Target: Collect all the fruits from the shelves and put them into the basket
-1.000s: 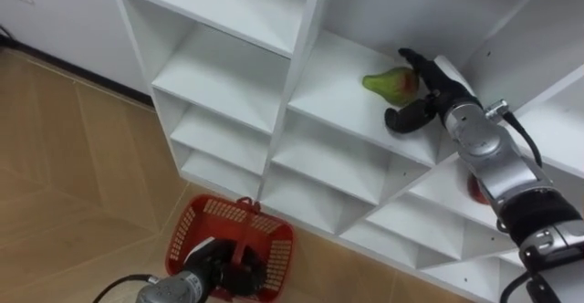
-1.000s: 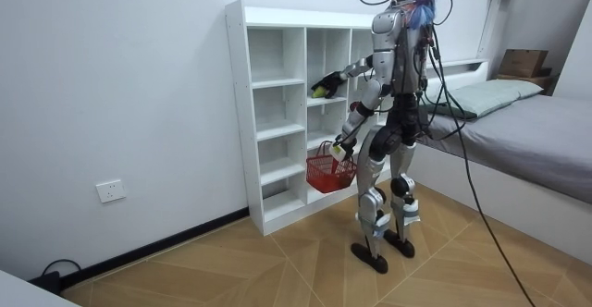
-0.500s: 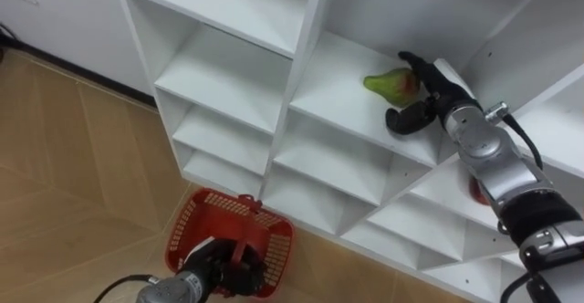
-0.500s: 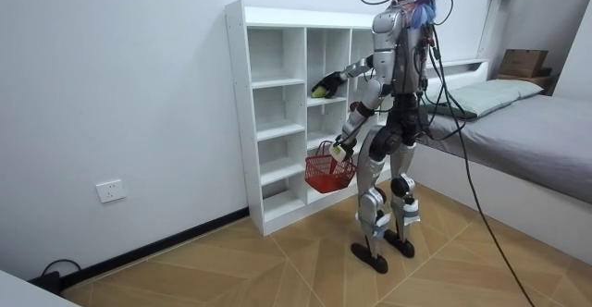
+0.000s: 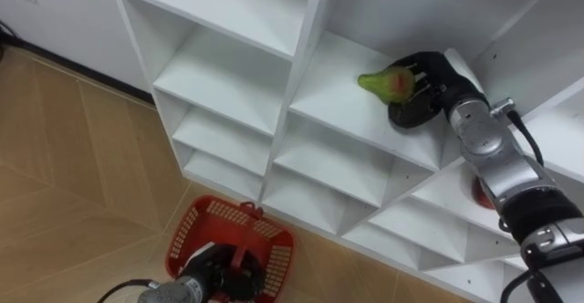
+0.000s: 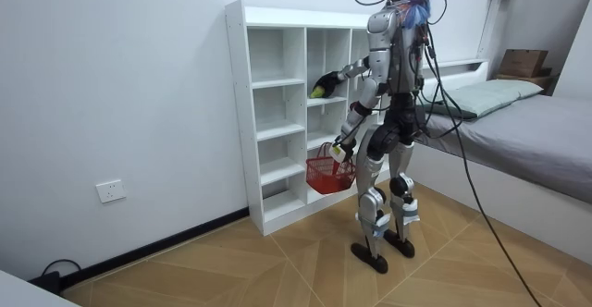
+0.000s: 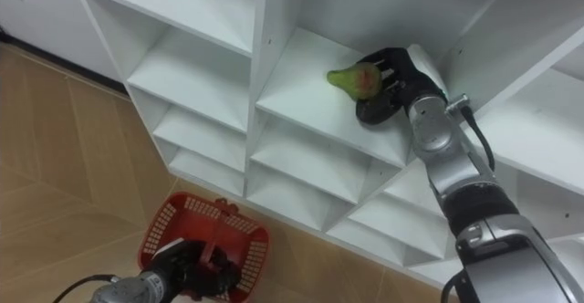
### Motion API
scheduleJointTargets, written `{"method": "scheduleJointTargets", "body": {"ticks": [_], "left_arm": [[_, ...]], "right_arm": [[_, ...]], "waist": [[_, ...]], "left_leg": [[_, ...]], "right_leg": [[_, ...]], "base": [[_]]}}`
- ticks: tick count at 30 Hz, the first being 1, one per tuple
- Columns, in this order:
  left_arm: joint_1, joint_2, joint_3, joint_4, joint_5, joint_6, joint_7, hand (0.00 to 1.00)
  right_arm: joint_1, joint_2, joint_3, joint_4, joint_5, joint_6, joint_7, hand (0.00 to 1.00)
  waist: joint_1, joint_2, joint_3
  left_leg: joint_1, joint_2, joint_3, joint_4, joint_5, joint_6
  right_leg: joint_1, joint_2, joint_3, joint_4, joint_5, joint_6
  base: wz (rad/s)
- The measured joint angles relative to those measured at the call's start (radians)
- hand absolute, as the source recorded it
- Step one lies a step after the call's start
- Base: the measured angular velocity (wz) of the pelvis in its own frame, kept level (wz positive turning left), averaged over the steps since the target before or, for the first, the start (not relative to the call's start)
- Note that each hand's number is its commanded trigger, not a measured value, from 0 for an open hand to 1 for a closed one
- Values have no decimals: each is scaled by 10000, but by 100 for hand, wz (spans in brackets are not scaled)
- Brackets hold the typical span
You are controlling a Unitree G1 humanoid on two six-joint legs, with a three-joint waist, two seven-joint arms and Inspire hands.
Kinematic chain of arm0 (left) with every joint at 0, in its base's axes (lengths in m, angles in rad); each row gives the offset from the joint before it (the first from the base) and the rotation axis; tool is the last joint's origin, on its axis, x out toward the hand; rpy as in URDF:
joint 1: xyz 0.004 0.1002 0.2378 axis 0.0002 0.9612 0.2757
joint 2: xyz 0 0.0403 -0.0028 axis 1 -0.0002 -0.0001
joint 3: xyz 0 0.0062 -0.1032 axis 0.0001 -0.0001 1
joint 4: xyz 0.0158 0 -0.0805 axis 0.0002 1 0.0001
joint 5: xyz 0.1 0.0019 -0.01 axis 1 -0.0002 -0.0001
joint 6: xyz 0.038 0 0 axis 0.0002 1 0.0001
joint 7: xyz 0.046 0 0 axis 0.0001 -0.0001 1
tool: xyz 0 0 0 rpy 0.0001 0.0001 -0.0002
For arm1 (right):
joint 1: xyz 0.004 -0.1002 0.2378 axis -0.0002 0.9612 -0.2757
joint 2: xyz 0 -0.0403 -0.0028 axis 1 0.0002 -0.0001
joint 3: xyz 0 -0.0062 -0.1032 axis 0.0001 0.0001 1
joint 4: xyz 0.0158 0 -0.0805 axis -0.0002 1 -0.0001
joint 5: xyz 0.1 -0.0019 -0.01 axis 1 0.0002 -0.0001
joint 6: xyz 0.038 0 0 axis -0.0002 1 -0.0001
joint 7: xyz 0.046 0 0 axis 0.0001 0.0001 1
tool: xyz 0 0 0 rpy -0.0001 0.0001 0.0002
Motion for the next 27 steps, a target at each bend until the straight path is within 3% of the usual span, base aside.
{"method": "scheduleJointTargets", "body": {"ticks": [9,21,27], "left_arm": [[-2,-37,20,26,3,0,0,100],[-13,-56,-25,67,-29,-13,69,100],[-9,-2,-244,78,-250,-11,235,100]], "right_arm": [[-7,1,0,2,273,-2,110,100],[-8,1,3,-25,392,-88,171,100],[-9,88,16,21,1200,10,35,100]], "waist": [[-8,66,52],[-42,68,49],[-57,48,34]], "left_leg": [[-1,-1,-1,-25,-1,1],[-13,-3,-4,-12,-1,1],[-18,-13,26,6,5,11]], "right_leg": [[0,1,3,-4,0,0],[-6,1,5,-3,1,0],[2,-10,1,2,1,1]], "base": [[0],[0],[0]]}}
